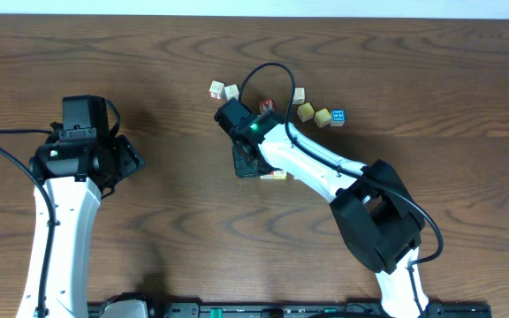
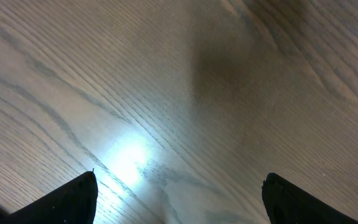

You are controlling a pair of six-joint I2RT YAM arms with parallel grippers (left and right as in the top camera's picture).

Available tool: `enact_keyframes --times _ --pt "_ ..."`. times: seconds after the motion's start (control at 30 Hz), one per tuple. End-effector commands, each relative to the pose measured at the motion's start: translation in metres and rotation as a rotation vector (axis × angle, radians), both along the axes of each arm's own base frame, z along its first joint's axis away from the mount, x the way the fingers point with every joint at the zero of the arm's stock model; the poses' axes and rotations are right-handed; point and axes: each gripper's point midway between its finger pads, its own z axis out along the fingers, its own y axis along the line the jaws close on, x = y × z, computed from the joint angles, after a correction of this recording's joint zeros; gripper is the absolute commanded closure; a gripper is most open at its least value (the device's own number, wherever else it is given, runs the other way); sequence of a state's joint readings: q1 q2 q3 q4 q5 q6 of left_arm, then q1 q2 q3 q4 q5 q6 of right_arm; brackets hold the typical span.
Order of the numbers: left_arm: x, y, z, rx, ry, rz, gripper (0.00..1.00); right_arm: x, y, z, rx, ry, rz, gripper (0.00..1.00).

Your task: Lift 3 blocks

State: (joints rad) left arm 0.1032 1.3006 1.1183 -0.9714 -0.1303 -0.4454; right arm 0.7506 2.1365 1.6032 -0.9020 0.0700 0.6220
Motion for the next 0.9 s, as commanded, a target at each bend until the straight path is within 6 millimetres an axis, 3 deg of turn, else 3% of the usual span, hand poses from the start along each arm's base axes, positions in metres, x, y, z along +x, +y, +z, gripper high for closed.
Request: enact_keyframes --times 0.0,0.87 --pt "0.0 0.003 0.0 0.007 0.003 0.012 0.15 -0.002 -0.006 -0.007 -0.036 -0.001 -0.032 0.99" --pt "0.0 0.003 0.0 0.007 0.003 0.012 0.15 0.004 -0.019 -0.007 -0.05 0.009 -0.089 0.99"
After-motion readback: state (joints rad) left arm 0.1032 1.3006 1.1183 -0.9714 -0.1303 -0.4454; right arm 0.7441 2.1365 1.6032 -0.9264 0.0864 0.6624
